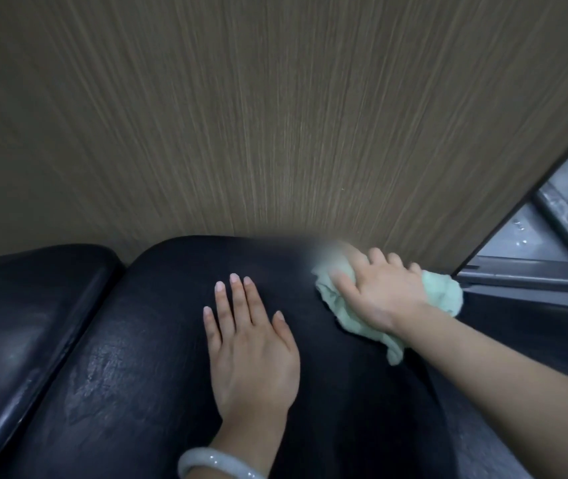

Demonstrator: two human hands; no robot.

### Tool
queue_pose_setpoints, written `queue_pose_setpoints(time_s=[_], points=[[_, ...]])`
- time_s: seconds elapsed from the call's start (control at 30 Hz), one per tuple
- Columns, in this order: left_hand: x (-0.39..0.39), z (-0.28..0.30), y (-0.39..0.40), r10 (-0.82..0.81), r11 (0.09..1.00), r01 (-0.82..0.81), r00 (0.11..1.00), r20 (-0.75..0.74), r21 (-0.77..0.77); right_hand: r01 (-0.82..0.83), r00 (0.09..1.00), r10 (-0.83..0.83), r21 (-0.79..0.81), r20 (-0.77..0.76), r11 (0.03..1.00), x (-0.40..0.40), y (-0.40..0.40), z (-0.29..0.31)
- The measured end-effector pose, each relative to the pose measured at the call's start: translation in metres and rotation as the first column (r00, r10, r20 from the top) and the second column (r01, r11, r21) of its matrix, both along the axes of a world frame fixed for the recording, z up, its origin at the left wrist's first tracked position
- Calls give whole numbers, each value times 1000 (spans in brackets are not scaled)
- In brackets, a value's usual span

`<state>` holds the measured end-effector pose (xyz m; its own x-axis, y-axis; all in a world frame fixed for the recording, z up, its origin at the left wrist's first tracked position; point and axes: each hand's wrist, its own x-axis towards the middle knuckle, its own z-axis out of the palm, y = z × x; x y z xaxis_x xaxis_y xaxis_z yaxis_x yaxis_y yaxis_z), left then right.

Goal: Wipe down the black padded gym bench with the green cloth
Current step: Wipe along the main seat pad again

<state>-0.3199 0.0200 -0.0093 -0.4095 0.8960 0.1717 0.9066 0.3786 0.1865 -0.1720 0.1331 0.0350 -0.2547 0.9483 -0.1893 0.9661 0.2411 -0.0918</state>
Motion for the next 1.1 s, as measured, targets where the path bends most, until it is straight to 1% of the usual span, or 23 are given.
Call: queue_pose_setpoints(time_s=[0.1,0.23,0.37,0.5,0.57,0.63,0.73,0.8,0.87,0.93,1.0,1.1], points=[[0,2,1,5,1000,-5,1000,10,-1,-41,999,41,-7,-1,999,-32,9,-2],[-2,1,1,-17,1000,17,1000,14,-1,-88,994,86,-38,-69,995,-42,16,-1],[-1,6,0,-19,1000,19,999,27,9,-77,994,74,-30,-79,997,-15,4,2],[-2,5,1,-16,1000,16,999,42,5,-47,998,47,-7,-47,999,29,-11,5],[-2,4,2,-13,1000,13,999,48,6,-15,999,16,5,-44,1000,37,-13,5],[-1,4,2,-19,1000,19,999,46,7,27,999,-26,15,-30,1000,30,-10,4],[-1,5,0,-26,1000,26,998,49,-2,59,998,-59,5,-8,998,-4,3,1],[0,8,0,-27,1000,27,999,45,2,23,1000,-23,-11,-15,1000,-25,9,-1],[0,10,-1,-21,1000,21,999,33,8,-35,998,33,-31,-53,999,-34,13,-1],[1,12,-1,-27,1000,28,999,46,-7,-88,993,84,-49,-83,995,-23,11,1],[-2,12,-2,-31,1000,31,998,61,-1,-118,990,115,-39,-81,992,-2,7,1],[-2,12,-3,-47,999,47,996,80,8,-76,996,76,-13,-50,997,52,-4,1]])
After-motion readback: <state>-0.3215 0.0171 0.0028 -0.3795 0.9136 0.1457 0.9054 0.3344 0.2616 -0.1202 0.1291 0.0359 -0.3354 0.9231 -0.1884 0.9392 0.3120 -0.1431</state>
